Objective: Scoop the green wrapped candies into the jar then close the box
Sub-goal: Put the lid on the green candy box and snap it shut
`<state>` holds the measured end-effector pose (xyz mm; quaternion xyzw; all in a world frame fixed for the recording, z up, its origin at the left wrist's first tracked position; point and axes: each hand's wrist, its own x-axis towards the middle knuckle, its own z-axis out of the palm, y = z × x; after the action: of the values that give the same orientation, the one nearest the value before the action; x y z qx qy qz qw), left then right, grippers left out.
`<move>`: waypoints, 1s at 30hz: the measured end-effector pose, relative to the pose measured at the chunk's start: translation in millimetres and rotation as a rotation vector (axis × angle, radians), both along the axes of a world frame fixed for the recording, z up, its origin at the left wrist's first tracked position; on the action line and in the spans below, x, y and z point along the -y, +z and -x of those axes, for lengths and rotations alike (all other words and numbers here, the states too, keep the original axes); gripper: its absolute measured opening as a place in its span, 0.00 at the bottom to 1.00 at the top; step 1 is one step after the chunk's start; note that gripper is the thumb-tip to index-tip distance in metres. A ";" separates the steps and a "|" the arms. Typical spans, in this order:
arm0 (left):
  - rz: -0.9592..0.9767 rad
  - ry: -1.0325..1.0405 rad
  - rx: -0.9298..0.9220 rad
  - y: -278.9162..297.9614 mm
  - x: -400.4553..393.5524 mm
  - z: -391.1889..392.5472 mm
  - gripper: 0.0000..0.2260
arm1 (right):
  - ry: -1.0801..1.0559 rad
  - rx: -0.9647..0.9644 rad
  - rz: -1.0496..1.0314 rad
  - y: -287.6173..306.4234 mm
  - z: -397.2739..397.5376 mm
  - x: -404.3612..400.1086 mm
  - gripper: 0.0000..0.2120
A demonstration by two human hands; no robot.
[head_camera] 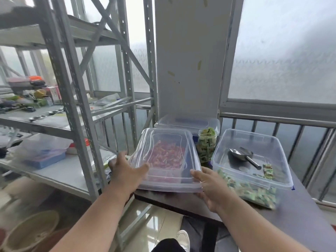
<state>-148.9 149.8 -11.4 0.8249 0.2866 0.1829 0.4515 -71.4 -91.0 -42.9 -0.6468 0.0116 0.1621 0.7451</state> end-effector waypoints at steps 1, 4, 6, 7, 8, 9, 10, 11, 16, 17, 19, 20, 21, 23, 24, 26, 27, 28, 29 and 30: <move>0.068 0.020 -0.026 -0.5 1.0 3.7 0.47 | 0.010 0.002 -0.040 -0.8 3.2 -0.6 0.08; 0.311 -0.043 -0.018 1.0 8.9 17.0 0.33 | 0.014 0.050 -0.074 1.9 9.4 4.3 0.07; 0.448 -0.098 0.102 5.5 11.6 26.4 0.22 | -0.001 0.136 -0.058 5.6 16.0 11.2 0.08; 0.491 -0.123 0.197 10.0 14.7 30.1 0.21 | -0.008 0.198 -0.004 9.0 20.2 15.6 0.09; 0.505 -0.150 0.300 17.3 19.7 33.0 0.23 | -0.011 0.270 0.085 12.5 22.4 20.7 0.10; 0.445 -0.171 0.402 26.9 27.8 35.8 0.25 | -0.037 0.326 0.197 21.1 26.8 25.4 0.13; 0.301 -0.172 0.504 37.7 38.7 39.3 0.25 | -0.082 0.357 0.273 31.6 31.0 29.6 0.19; 0.113 -0.154 0.591 47.4 51.6 41.5 0.24 | -0.095 0.370 0.270 46.6 37.7 31.6 0.28; -0.286 -0.663 0.750 73.7 141.2 35.4 0.27 | 0.211 0.408 -0.390 122.9 63.0 36.6 0.43; -0.322 -0.766 0.731 74.8 155.4 31.1 0.27 | 0.151 0.450 -0.374 130.1 62.7 40.6 0.39; -0.327 -0.908 0.704 75.5 170.6 21.6 0.25 | -0.051 0.452 -0.383 136.8 55.5 53.1 0.29; -0.346 -0.918 0.673 76.1 173.3 19.0 0.24 | -0.108 0.433 -0.416 136.7 52.0 62.2 0.27; -0.376 -0.862 0.634 74.9 171.4 14.8 0.24 | -0.127 0.421 -0.466 133.6 47.6 73.6 0.27; -0.348 -0.640 0.568 69.0 157.6 1.8 0.31 | -0.120 0.405 -0.528 127.2 44.7 97.3 0.27; -0.259 -0.531 0.513 66.5 149.4 -5.5 0.36 | -0.106 0.392 -0.552 124.5 45.1 108.5 0.27; 0.129 -0.429 0.372 66.9 137.8 -18.3 0.49 | -0.058 0.355 -0.603 119.2 46.7 124.2 0.26; 0.437 -0.480 0.319 67.2 135.6 -24.0 0.51 | -0.021 0.334 -0.636 117.0 48.0 128.5 0.26; 0.780 -0.587 0.276 67.6 137.6 -27.9 0.48 | 0.021 0.323 -0.660 114.9 49.8 130.1 0.25; 1.055 -0.698 0.237 69.3 143.1 -28.3 0.41 | 0.047 0.317 -0.665 111.7 50.9 131.0 0.25; 1.192 -0.773 0.235 72.1 150.0 -26.3 0.33 | 0.046 0.309 -0.654 108.7 50.5 131.4 0.25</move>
<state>-122.6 -0.1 60.7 0.4555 -0.0251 -0.0897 0.8854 -121.9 -222.4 65.8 -0.3913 -0.1681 0.0745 0.9017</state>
